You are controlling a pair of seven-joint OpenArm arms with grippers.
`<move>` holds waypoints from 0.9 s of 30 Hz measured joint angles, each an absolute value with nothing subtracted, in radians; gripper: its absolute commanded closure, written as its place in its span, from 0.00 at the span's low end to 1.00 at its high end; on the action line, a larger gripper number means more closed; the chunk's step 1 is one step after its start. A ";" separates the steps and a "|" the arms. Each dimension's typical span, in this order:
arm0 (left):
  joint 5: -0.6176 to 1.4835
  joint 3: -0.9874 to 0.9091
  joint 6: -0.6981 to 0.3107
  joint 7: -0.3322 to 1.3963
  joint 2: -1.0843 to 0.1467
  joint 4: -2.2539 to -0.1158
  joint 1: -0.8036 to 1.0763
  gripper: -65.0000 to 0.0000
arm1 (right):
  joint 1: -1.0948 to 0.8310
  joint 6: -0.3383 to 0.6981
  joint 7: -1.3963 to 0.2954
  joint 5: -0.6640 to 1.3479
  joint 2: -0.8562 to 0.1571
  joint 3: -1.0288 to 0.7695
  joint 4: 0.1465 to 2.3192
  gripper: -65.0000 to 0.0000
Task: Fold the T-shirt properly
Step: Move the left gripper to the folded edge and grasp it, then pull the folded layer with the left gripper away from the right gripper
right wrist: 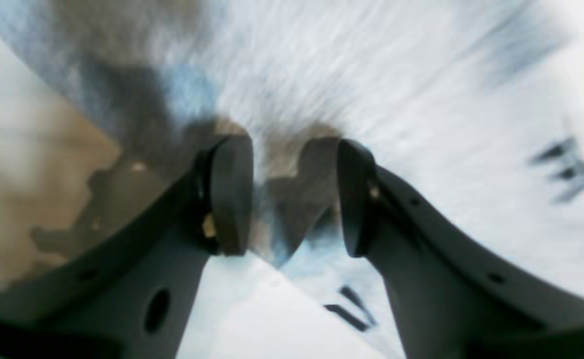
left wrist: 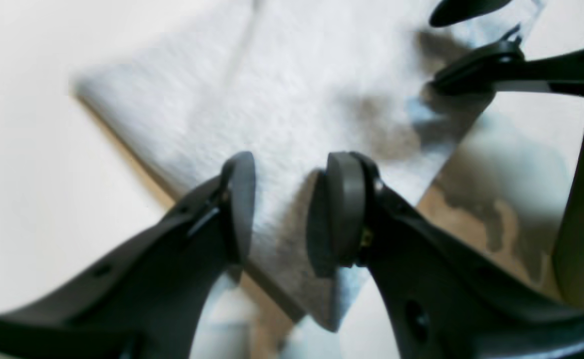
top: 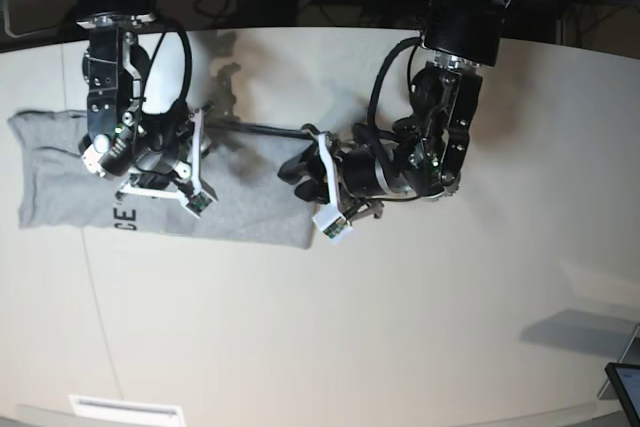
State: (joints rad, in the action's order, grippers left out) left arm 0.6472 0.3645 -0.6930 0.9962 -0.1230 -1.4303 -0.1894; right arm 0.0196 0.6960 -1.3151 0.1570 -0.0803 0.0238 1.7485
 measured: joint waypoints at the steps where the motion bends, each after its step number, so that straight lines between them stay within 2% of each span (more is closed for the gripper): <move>1: 0.648 0.374 -0.693 0.988 -0.125 -1.418 -0.188 0.63 | 0.014 0.696 -1.314 0.158 -0.080 0.024 1.740 0.59; 8: 0.595 0.376 -0.693 0.965 -0.170 -1.406 -0.181 0.63 | -0.013 0.696 -1.266 0.158 -0.081 0.024 1.727 0.59; 18: 0.542 0.367 -0.694 0.938 -0.172 -1.417 -0.162 0.63 | -0.011 0.696 -1.267 0.157 -0.085 0.024 1.740 0.59; 27: 0.505 0.363 -0.693 0.986 -0.170 -1.593 -0.160 0.63 | 0.017 0.699 -1.280 0.162 -0.136 0.024 1.882 0.59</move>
State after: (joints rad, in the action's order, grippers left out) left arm 0.5049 0.3626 -0.6933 0.9859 -0.1703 -1.5932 -0.1600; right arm 0.0166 0.6987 -1.2800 0.1619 -0.1356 0.0238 1.8816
